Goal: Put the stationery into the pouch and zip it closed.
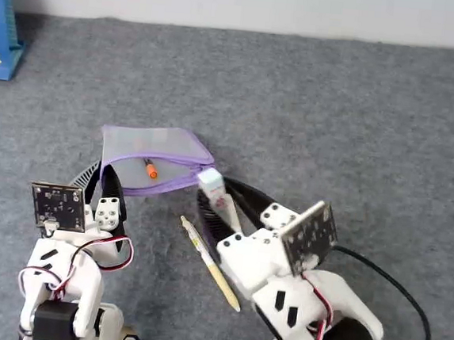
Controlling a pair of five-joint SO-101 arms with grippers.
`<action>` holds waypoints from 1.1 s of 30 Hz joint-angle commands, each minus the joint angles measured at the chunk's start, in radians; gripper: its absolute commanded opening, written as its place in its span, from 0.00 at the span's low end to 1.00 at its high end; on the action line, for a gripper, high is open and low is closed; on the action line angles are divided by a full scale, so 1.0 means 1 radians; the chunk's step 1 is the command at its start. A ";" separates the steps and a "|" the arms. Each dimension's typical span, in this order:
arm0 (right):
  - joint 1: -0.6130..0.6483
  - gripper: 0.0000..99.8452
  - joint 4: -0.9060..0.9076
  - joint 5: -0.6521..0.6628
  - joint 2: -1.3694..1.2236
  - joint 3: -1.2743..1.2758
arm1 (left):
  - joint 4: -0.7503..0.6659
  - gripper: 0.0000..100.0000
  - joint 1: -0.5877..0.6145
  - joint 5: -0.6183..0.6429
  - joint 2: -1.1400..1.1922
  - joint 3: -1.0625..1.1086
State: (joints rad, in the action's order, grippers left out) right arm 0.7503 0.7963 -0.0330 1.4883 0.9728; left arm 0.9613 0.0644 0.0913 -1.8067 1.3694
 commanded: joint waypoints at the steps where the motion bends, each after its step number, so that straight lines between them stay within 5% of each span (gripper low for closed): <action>1: 0.056 0.01 -0.199 -0.005 0.013 0.031 | -0.031 0.01 -0.011 0.006 -0.017 -0.008; 16: 0.084 0.01 -0.900 0.063 -0.025 0.433 | -0.032 0.01 -0.011 0.006 -0.017 -0.008; 22: 0.082 0.01 -0.943 0.061 -0.280 0.334 | -0.032 0.01 -0.011 0.008 -0.017 -0.008; 33: 0.007 0.01 -1.408 0.069 -0.731 0.328 | -0.032 0.01 -0.011 0.006 -0.017 -0.007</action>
State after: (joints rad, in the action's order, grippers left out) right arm 0.7856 -0.5017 0.0269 0.8301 1.3732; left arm 0.9613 0.0644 0.0913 -1.8067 1.3694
